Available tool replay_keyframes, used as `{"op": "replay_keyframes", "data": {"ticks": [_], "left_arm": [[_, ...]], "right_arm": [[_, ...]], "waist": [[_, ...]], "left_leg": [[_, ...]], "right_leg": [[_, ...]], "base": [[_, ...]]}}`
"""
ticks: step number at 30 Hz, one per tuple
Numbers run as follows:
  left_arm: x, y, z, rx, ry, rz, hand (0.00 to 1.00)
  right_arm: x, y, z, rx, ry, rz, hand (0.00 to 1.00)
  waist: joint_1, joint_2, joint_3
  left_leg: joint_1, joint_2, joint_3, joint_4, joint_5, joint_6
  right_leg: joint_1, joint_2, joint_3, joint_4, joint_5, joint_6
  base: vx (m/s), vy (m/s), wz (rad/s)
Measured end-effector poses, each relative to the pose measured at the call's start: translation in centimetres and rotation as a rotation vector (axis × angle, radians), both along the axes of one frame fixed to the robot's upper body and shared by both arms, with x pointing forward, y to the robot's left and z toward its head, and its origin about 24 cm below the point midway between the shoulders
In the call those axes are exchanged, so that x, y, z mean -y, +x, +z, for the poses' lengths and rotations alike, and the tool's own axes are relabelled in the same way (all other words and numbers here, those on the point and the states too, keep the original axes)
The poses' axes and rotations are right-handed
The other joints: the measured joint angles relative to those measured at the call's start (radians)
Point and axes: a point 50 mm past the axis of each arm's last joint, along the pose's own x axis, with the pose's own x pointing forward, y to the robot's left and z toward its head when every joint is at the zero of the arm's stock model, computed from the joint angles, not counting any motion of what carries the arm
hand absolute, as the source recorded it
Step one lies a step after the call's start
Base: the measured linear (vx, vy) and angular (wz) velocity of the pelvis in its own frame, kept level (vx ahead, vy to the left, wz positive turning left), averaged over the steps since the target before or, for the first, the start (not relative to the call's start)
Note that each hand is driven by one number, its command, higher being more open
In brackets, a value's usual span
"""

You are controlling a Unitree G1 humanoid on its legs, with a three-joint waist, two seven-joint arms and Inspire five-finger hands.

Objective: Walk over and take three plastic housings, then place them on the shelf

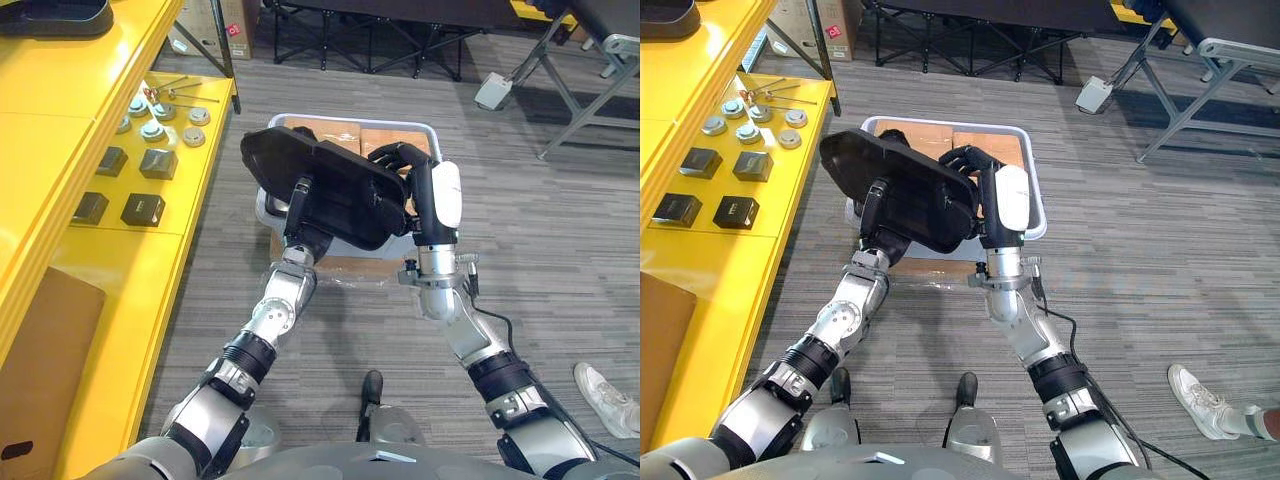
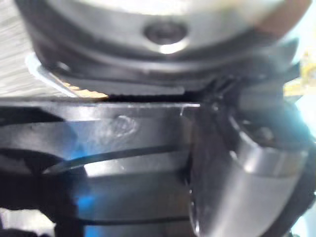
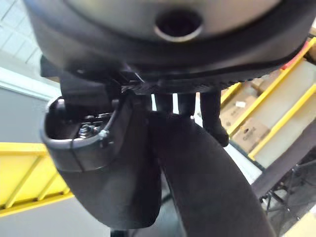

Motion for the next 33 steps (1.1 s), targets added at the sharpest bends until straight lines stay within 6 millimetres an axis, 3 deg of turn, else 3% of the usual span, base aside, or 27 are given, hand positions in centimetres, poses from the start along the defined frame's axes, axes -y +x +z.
{"op": "replay_keyframes", "data": {"ticks": [3, 8, 12, 15, 19, 25, 27, 30, 33], "left_arm": [[-1.2, -0.3, 1.1, 0.085, 0.148, 0.052, 0.00], [-2.7, -1.3, 3.4, 0.251, 0.336, 0.123, 0.00], [-3.1, -2.1, 6.0, 0.426, 0.528, 0.169, 0.00], [-3.6, -3.2, 6.5, 0.466, 0.646, 0.215, 0.00], [-4.9, -4.2, 5.3, 0.408, 0.876, 0.308, 0.00], [-6.7, -5.8, 4.0, 0.331, 1.185, 0.436, 0.00], [-8.9, -6.7, 3.3, 0.236, 1.326, 0.568, 0.00], [-12.1, -7.9, 2.5, 0.062, 1.389, 0.759, 0.00], [-14.2, -8.7, 2.6, -0.024, 1.404, 0.887, 0.00]], "right_arm": [[0.1, -0.7, -0.9, -0.039, 0.019, 0.006, 1.00], [0.2, -1.6, -0.6, -0.078, 0.082, 0.040, 1.00], [0.7, -2.3, -0.3, -0.095, 0.158, 0.054, 1.00], [1.7, -3.2, 0.0, -0.105, 0.263, 0.030, 1.00], [3.5, -4.4, 0.2, -0.154, 0.441, 0.051, 1.00], [3.6, -6.2, -1.8, -0.276, 0.596, 0.084, 1.00], [4.2, -7.1, -2.1, -0.294, 0.731, 0.084, 1.00], [5.5, -8.4, -3.0, -0.310, 0.860, 0.042, 1.00], [5.9, -9.5, -4.1, -0.360, 0.884, 0.001, 1.00]], "waist": [[-0.001, -0.001, -0.011], [-0.001, 0.004, -0.050], [0.001, 0.029, -0.076], [-0.003, 0.055, -0.094], [-0.013, 0.086, -0.112], [-0.027, 0.088, -0.116], [-0.032, 0.094, -0.120], [-0.031, 0.096, -0.128], [-0.028, 0.095, -0.137]], "left_leg": [[0.006, 0.001, 0.001, 0.000, -0.005, 0.002], [0.006, 0.000, 0.006, 0.003, -0.007, 0.000], [0.006, 0.000, 0.006, 0.003, -0.009, -0.001], [0.007, 0.000, 0.008, 0.003, -0.012, -0.006], [0.008, 0.002, 0.014, 0.002, -0.019, -0.013], [0.007, 0.003, 0.018, 0.003, -0.023, -0.015], [0.008, 0.003, 0.021, 0.003, -0.024, -0.013], [0.009, 0.004, 0.025, 0.004, -0.025, -0.011], [0.010, 0.003, 0.027, 0.004, -0.028, -0.011]], "right_leg": [[0.004, 0.000, 0.000, -0.001, -0.003, -0.001], [0.001, 0.000, 0.001, -0.001, -0.004, -0.002], [0.000, 0.000, -0.001, -0.002, -0.014, -0.006], [-0.002, 0.000, -0.001, -0.002, -0.017, -0.006], [-0.010, 0.001, -0.001, -0.002, -0.020, -0.007], [-0.015, 0.001, -0.001, -0.002, -0.021, -0.008], [-0.018, 0.001, 0.001, -0.002, -0.022, -0.009], [-0.018, 0.001, 0.002, -0.002, -0.022, -0.011], [-0.018, 0.001, 0.002, -0.002, -0.024, -0.013]], "base": [[0.00, 0.000, 0.00], [0.00, -0.001, -0.01], [0.00, 0.000, 0.00], [0.00, -0.004, -0.02], [0.00, -0.006, -0.02], [0.00, -0.005, -0.03], [0.01, -0.008, -0.05], [0.01, -0.003, -0.01], [0.00, 0.000, 0.00]]}}
